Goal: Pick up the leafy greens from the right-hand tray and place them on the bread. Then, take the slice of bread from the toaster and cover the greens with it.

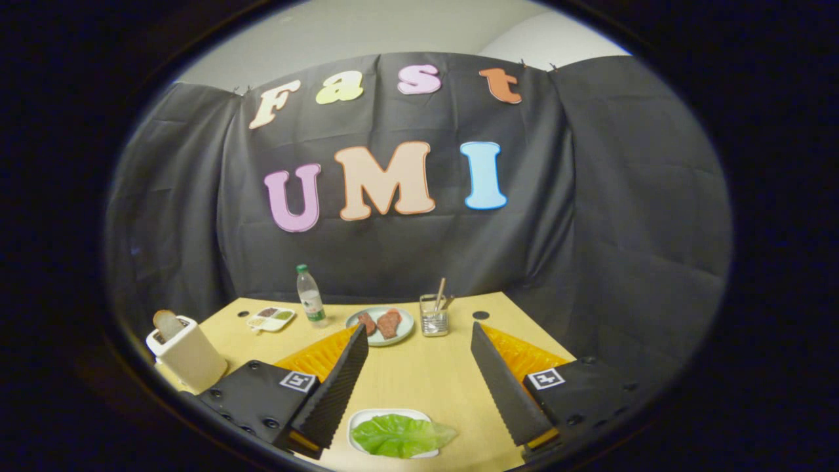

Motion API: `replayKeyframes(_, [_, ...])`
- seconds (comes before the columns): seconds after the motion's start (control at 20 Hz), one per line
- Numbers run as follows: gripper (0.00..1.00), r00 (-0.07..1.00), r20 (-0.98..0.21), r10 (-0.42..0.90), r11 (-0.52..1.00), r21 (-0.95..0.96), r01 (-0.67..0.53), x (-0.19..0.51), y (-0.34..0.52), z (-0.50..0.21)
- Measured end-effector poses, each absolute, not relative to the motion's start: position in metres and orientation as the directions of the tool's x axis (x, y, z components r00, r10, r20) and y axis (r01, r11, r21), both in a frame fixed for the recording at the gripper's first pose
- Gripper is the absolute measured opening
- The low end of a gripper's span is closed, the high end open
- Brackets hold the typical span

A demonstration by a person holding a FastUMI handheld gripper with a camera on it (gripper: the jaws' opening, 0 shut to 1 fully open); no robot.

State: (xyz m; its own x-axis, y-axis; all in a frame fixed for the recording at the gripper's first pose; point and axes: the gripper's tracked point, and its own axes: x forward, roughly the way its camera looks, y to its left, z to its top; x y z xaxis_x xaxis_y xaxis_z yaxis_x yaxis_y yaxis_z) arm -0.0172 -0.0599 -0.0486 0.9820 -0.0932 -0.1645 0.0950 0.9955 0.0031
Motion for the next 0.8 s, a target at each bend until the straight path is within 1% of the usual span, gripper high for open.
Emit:
replayKeyframes(0.2, [1.0, 0.963, -0.261, -0.062, 0.998, -0.017, 0.059, -0.02, -0.074, -0.08])
replayKeyframes(0.35, [1.0, 0.922, -0.386, -0.006, 1.0, -0.008, 0.003, -0.024, -0.079, -0.123])
replayKeyframes(0.5, [1.0, 0.862, -0.503, 0.061, 0.997, 0.068, -0.031, -0.028, -0.083, -0.167])
replayKeyframes(0.6, [1.0, 0.817, -0.571, 0.083, 0.993, 0.112, -0.022, -0.029, -0.09, -0.199])
replayKeyframes(0.8, [1.0, 0.749, -0.653, 0.111, 0.986, 0.168, 0.0, -0.027, -0.099, -0.247])
